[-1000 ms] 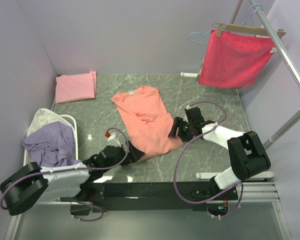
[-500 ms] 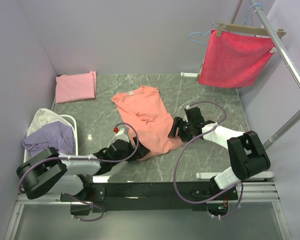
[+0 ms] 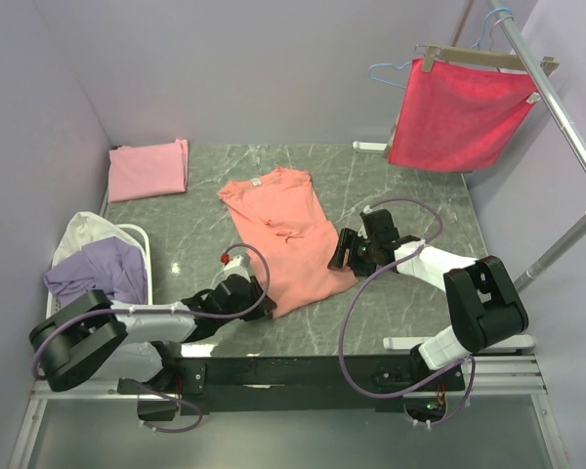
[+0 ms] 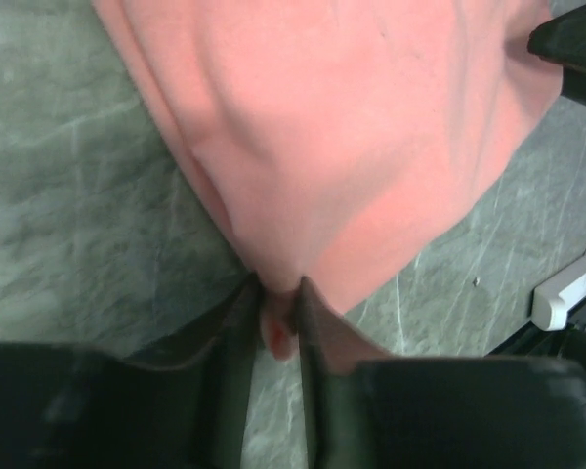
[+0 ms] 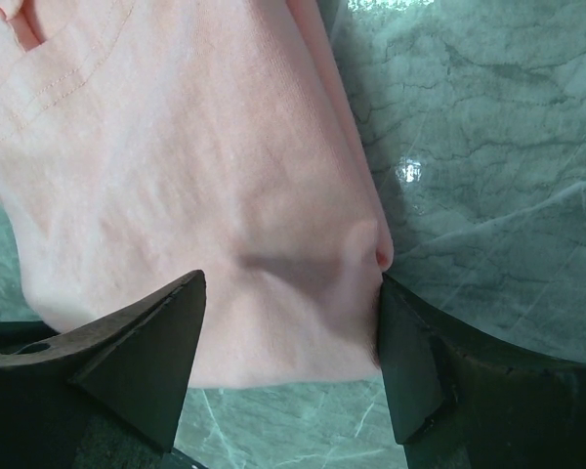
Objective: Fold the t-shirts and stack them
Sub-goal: Grab one side of the 2/3 rectangular tshirt with both arms
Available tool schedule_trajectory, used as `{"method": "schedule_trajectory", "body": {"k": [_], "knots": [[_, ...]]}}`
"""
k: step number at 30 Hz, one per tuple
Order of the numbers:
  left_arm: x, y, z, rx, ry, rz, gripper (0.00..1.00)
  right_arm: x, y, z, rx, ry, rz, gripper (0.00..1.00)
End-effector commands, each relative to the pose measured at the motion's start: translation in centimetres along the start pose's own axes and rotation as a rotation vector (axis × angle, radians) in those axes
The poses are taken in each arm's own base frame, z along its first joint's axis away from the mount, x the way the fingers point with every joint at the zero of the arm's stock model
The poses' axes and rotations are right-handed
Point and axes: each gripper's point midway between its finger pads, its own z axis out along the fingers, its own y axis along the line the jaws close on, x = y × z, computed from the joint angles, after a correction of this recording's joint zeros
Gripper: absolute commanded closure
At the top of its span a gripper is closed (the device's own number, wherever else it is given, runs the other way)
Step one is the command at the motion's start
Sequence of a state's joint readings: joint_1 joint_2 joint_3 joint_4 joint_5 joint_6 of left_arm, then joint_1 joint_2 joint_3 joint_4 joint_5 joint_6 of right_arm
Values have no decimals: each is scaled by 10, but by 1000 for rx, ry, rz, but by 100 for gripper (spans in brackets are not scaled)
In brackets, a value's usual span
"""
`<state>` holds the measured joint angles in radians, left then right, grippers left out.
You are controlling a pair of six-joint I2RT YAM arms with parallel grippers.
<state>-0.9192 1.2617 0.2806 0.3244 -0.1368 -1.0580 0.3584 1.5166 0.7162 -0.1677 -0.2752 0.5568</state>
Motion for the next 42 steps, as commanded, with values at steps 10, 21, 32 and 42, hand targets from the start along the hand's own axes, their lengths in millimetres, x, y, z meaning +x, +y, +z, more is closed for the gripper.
{"method": "schedule_trajectory", "body": {"k": [10, 21, 32, 42], "knots": [[11, 15, 18, -114, 71, 70, 99, 59, -60, -7, 230, 173, 22, 24], [4, 45, -12, -324, 89, 105, 99, 71, -67, -24, 329, 136, 78, 20], [-6, 71, -14, -473, 97, 82, 99, 121, -46, -12, 122, 275, 139, 23], [-14, 80, -30, -484, 83, 37, 99, 143, -53, -13, 109, 324, 162, 76]]}}
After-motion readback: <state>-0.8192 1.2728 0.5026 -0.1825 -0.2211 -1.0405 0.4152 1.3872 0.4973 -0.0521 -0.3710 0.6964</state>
